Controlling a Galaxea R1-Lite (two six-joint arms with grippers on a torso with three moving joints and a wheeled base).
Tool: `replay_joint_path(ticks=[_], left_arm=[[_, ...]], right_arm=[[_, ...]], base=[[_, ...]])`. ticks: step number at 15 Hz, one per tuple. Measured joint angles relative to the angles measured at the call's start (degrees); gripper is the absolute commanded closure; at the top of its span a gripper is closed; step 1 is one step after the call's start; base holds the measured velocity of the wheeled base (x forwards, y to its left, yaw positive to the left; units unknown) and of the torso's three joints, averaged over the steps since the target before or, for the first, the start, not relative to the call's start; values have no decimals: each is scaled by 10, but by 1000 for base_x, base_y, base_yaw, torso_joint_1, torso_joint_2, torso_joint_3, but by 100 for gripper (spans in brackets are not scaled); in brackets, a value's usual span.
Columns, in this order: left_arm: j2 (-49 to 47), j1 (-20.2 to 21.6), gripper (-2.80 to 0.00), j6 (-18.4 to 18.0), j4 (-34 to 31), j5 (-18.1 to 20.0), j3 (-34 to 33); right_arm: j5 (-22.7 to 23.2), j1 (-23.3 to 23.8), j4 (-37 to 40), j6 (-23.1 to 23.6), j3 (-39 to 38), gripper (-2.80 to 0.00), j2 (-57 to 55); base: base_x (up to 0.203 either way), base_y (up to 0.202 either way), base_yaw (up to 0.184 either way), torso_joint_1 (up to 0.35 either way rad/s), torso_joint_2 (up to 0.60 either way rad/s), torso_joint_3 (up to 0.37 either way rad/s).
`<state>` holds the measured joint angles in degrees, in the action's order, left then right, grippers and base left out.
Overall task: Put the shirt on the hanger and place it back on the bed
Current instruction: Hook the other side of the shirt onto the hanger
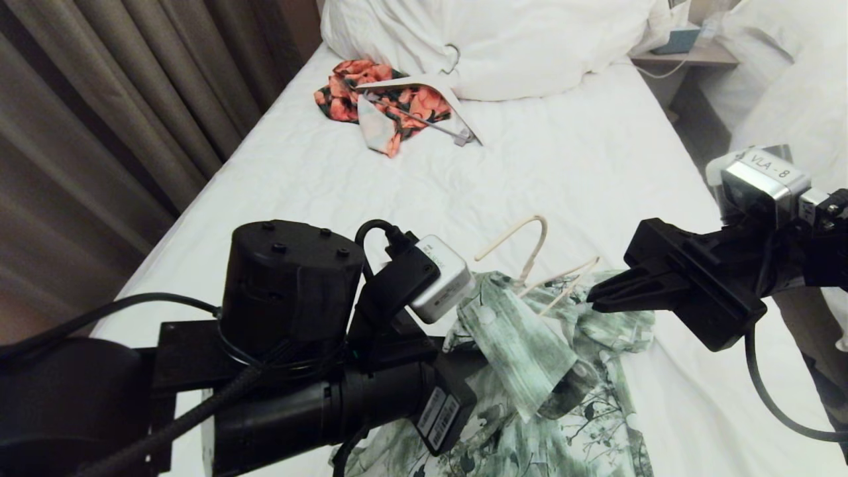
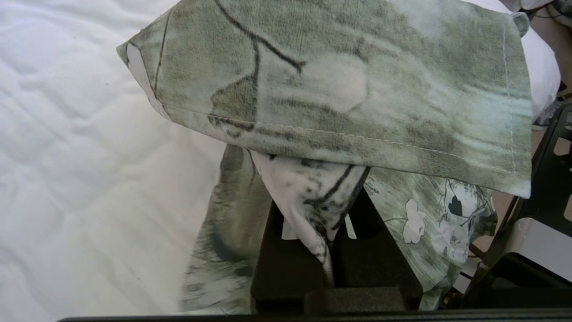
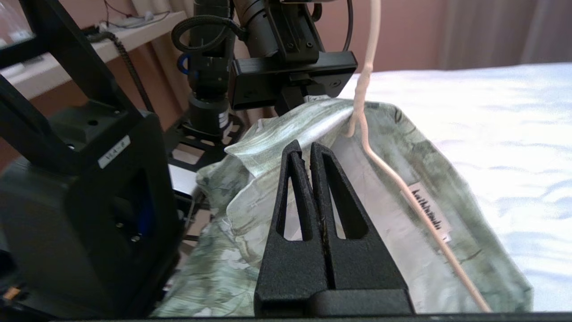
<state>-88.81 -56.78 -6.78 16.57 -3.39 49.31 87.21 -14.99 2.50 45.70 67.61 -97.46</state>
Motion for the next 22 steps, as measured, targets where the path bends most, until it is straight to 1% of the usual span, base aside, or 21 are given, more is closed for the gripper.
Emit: replay_joint_path(ticks=[1, 3, 5, 7, 8, 10, 13, 14, 15, 16, 19, 21, 22], left_arm=[[0, 0, 0, 0, 0, 0, 0], [0, 0, 0, 0, 0, 0, 2], [3, 0, 0, 1, 0, 0, 6], [8, 0, 0, 4, 0, 0, 12], [13, 0, 0, 5, 0, 1, 15], [23, 0, 0, 7, 0, 2, 22], [44, -13, 0, 18, 0, 2, 33], [54, -20, 0, 23, 0, 2, 39], [65, -26, 0, 30, 0, 2, 46], [74, -30, 0, 38, 0, 2, 54], [97, -35, 0, 51, 0, 3, 63], [107, -36, 0, 61, 4, 4, 63], [111, -36, 0, 67, 7, 6, 63]], right_arm=[[0, 0, -16, -2, -2, -280, 0], [0, 0, -46, -15, -10, -280, 0], [0, 2, -38, -35, -12, -280, 6], [-1, 16, -9, -75, -12, -280, 23], [-7, 29, 6, -105, -10, -280, 36], [-44, 53, 20, -178, -7, -280, 64], [-136, 85, 18, -335, -5, -280, 104], [-167, 97, 17, -380, -6, -280, 114], [-182, 109, 17, -405, -8, -280, 120], [-186, 122, 17, -411, -11, 0, 125], [-191, 140, 21, -419, -18, 0, 136], [-213, 140, 27, -458, -17, 0, 148], [-237, 131, 29, -478, -16, 0, 153]], base=[[0, 0, 0, 0, 0, 0], [0, 0, 0, 0, 0, 0], [0, 0, 0, 0, 0, 0], [0, 0, 0, 0, 0, 0], [0, 0, 0, 0, 0, 0], [0, 0, 0, 0, 0, 0], [0, 0, 0, 0, 0, 0], [0, 0, 0, 0, 0, 0], [0, 0, 0, 0, 0, 0], [0, 0, 0, 0, 0, 0], [0, 0, 0, 0, 0, 0], [0, 0, 0, 0, 0, 0], [0, 0, 0, 0, 0, 0]])
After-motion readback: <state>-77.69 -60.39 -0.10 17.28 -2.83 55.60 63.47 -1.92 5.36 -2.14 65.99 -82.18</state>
